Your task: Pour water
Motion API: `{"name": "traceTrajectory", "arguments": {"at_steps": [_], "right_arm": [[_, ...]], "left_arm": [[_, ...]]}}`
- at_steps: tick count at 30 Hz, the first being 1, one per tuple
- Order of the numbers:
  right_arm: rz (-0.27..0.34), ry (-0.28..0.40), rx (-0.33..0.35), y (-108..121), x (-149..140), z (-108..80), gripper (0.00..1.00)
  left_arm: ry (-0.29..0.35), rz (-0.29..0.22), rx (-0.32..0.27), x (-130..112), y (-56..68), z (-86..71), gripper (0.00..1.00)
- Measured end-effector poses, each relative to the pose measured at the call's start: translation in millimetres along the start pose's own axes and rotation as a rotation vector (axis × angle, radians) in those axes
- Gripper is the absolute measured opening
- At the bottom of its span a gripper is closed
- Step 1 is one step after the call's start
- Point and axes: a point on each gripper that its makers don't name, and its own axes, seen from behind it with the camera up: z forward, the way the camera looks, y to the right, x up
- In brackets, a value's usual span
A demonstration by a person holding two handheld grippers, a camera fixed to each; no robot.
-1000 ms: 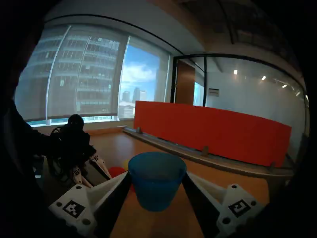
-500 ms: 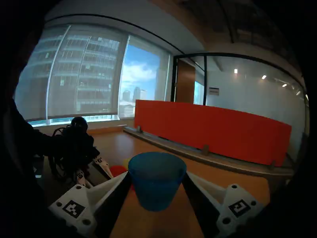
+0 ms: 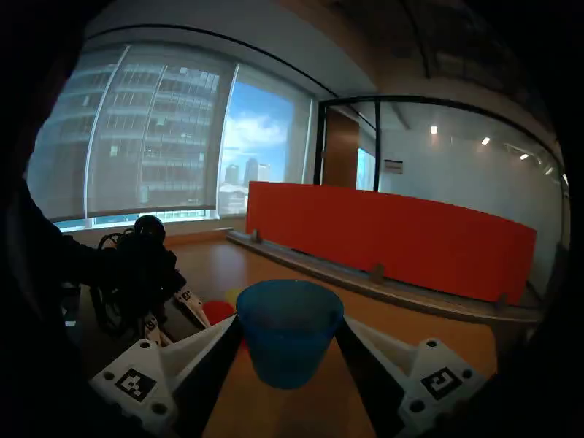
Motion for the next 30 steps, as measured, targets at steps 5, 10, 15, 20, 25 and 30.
{"name": "traceTrajectory", "arguments": {"at_steps": [5, 10, 15, 20, 25, 30], "right_arm": [[0.002, -0.001, 0.001, 0.2, -1.2, 0.0, 0.90], [0.004, 0.001, 0.003, -0.7, -0.6, -0.2, 0.90], [0.003, 0.000, 0.001, -0.5, -0.4, -0.2, 0.89], [0.008, 0.006, 0.003, -1.7, 2.9, -0.8, 0.90], [0.005, 0.008, 0.001, -3.7, 6.4, -1.4, 0.90], [0.004, 0.009, 0.001, -7.0, 9.2, -2.8, 0.90]], "left_arm": [[0.021, -0.022, -0.015, 5.0, 1.3, -1.9, 0.83], [0.038, -0.023, -0.018, 8.3, -0.1, -4.5, 0.83], [0.054, -0.028, -0.022, 12.5, 0.6, -8.8, 0.83], [0.079, -0.037, -0.021, 18.5, 0.2, -17.2, 0.83], [0.117, -0.056, -0.016, 27.7, -1.8, -29.7, 0.83], [0.162, -0.064, 0.001, 39.1, -5.1, -46.1, 0.82]]}}
